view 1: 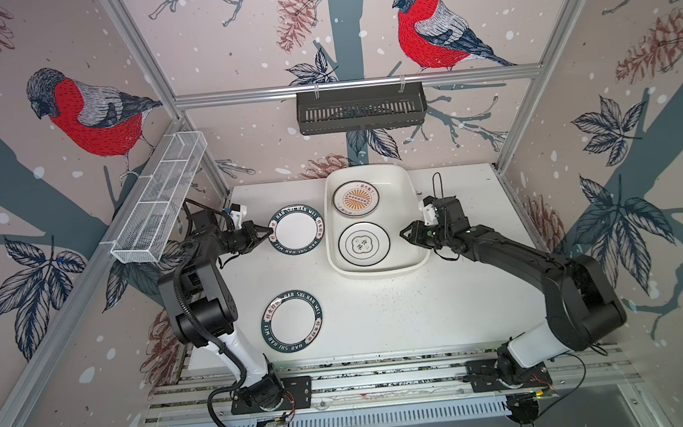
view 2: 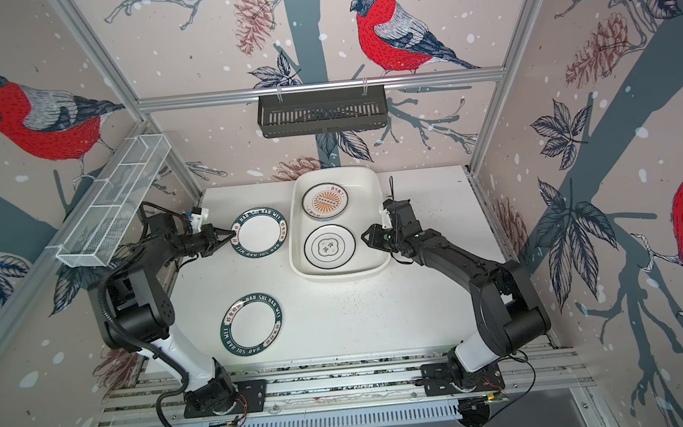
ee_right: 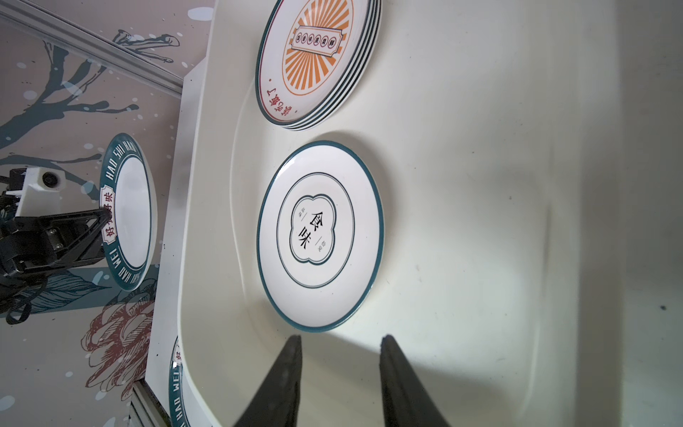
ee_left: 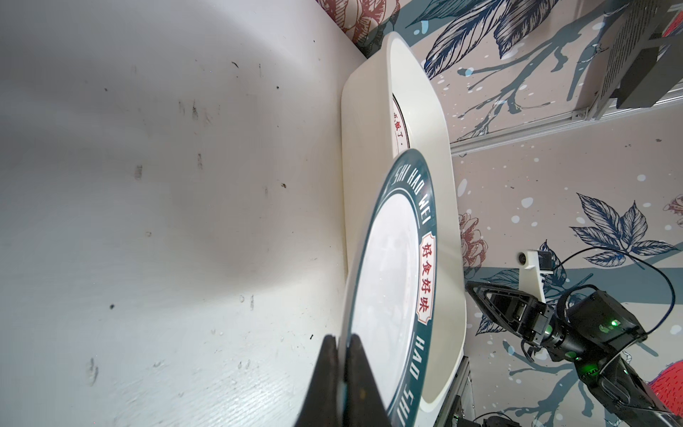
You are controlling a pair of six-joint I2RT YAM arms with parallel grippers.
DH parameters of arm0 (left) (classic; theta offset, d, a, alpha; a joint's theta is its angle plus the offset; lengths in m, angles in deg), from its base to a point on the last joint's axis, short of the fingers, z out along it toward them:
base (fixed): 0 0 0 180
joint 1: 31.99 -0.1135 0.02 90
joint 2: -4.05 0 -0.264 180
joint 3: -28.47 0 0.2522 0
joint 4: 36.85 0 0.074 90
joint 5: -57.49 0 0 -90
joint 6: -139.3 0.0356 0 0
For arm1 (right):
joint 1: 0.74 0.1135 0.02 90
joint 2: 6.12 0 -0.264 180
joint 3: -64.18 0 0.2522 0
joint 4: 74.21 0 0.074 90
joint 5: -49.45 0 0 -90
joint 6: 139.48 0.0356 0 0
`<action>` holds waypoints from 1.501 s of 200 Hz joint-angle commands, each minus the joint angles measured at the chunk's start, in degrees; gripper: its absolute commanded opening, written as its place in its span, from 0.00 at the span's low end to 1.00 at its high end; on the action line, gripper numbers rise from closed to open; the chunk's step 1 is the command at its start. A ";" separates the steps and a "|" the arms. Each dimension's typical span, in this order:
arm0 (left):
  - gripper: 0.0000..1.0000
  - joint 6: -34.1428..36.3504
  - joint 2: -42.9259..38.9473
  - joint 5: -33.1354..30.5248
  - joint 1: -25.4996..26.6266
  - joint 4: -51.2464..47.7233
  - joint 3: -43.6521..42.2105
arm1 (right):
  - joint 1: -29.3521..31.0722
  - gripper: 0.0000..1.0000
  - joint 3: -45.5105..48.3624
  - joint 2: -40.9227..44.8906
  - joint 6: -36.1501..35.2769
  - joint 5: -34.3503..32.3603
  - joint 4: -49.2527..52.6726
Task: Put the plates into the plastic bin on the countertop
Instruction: 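Carry the green-ringed plate to the bin with the left gripper while the right gripper approaches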
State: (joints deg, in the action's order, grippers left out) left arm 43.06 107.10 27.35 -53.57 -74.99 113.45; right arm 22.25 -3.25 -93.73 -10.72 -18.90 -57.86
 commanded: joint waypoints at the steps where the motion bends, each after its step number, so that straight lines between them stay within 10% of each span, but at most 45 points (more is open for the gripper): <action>1: 0.00 -0.25 -1.37 2.26 0.81 1.78 -0.21 | 0.19 0.38 -0.47 -0.12 -0.18 -0.45 -0.61; 143: 0.00 6.77 -5.07 0.07 12.83 -3.14 3.08 | 6.02 0.48 0.01 1.89 -2.29 13.60 -14.01; 300: 0.00 7.85 -4.83 3.79 21.49 -5.74 6.27 | 10.19 0.48 -3.28 -3.05 -2.77 10.56 -15.84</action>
State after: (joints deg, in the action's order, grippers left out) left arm 49.77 102.64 27.89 -32.98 -80.76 118.83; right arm 32.41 -6.24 -96.51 -13.49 -7.64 -71.24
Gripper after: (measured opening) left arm 0.076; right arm 0.485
